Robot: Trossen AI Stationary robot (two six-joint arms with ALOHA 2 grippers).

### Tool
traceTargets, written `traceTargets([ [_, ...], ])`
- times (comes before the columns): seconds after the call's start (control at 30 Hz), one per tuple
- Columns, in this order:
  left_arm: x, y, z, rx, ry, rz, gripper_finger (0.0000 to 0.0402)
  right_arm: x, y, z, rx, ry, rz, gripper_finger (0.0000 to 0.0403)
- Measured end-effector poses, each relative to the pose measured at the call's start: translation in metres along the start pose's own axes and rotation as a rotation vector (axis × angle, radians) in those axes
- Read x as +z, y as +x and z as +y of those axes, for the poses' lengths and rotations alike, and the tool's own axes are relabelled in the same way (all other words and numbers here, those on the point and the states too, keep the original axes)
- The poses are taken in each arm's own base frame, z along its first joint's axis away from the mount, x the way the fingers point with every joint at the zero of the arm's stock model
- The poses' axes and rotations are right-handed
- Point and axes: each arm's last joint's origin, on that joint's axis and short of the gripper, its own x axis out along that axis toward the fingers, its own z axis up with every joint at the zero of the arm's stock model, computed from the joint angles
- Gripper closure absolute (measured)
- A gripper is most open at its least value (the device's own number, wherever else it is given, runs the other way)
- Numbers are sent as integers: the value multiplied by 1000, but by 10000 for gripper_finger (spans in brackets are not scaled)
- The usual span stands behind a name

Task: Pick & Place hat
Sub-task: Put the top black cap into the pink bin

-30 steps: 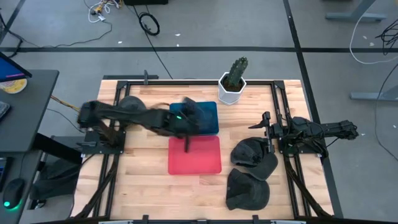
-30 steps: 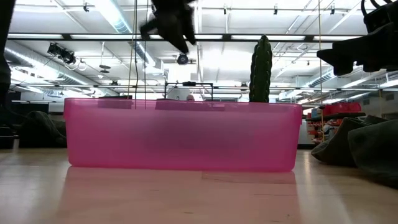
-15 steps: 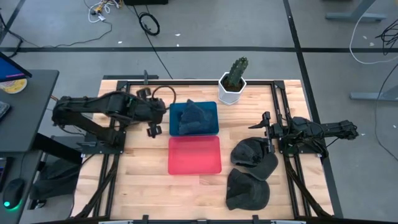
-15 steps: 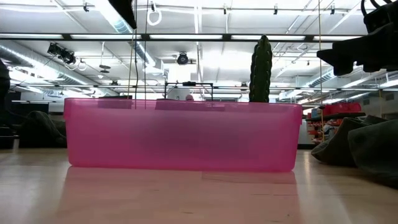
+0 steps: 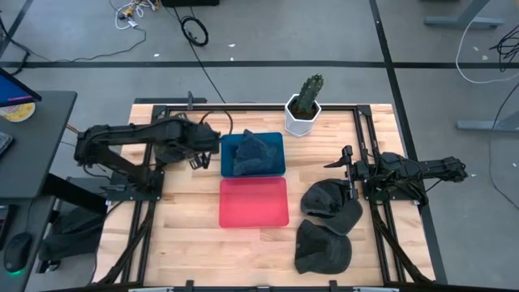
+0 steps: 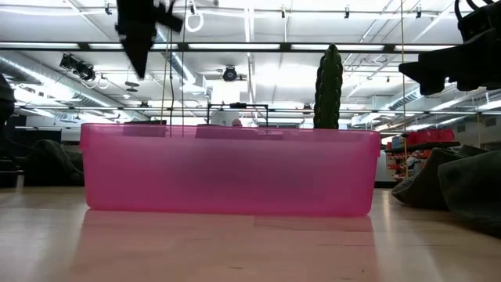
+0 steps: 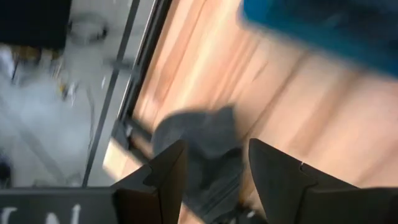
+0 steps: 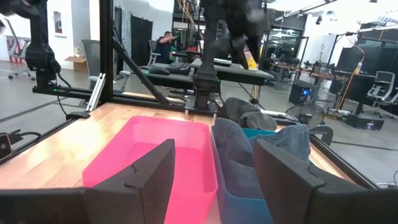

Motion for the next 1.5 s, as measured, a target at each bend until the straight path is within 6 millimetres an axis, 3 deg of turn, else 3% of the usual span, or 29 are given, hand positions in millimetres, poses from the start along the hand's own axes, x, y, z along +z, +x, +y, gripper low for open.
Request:
traceTargets([
  [0.2,-14,55,19,46,-79,240,225,0,0,0,-1,0,0,183],
  [0.5,-22,105,52,-53,-208,360,225,0,0,0,-1,0,-1,183],
  [0.73,-26,123,77,-126,-325,374,225,0,0,0,-1,0,-1,183],
  [1.03,-29,130,90,-150,-406,372,225,0,0,0,0,0,-1,183],
  [1.27,-26,140,89,-161,-417,386,225,0,0,0,0,0,-1,183],
  [1.5,-42,172,69,-199,-310,480,225,0,0,0,-1,0,-1,183],
])
